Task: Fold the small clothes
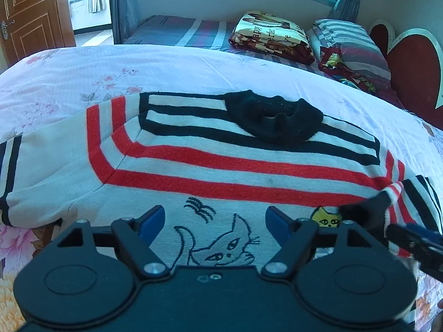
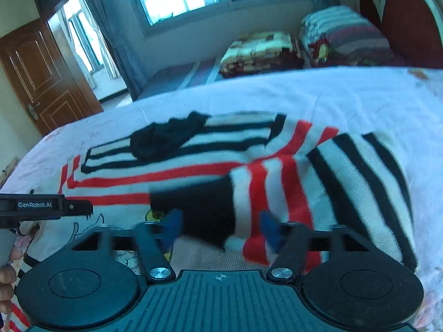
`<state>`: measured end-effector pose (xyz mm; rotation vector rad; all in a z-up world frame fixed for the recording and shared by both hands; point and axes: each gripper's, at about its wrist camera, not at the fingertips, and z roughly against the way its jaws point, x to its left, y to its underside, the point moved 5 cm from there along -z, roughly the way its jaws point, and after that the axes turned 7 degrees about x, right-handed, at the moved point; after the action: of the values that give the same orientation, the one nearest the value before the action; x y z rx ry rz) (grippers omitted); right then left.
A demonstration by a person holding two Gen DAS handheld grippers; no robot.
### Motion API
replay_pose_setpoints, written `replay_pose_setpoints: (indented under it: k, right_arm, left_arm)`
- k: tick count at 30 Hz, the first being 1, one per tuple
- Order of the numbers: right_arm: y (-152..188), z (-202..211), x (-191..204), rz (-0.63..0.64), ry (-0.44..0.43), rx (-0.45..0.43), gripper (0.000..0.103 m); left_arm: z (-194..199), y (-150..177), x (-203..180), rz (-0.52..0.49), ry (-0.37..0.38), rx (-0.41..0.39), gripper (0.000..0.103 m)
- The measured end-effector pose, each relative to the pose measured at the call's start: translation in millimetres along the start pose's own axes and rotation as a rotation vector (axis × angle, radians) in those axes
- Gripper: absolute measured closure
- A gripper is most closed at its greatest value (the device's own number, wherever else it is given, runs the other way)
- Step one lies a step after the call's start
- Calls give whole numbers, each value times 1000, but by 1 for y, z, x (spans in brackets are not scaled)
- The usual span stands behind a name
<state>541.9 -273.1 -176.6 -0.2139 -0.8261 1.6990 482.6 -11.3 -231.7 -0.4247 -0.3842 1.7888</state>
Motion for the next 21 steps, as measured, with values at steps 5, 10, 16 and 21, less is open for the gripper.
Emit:
replay_pose_setpoints:
  k: [5, 10, 16, 21]
  right_arm:
    - [-12, 23, -16, -22, 43, -43, 33]
    - [-10, 41, -45, -54, 118, -51, 33]
    - [5, 54, -77, -120, 175, -39, 33]
    - [19, 63, -93, -147, 205, -25, 33]
  left_arm:
    - [-3, 0, -4, 27, 44, 21, 24]
    - [-4, 5, -32, 14, 155, 60, 24]
    - [-17, 14, -64, 4, 259, 129, 33]
    - [-27, 18, -72, 21, 273, 141, 37]
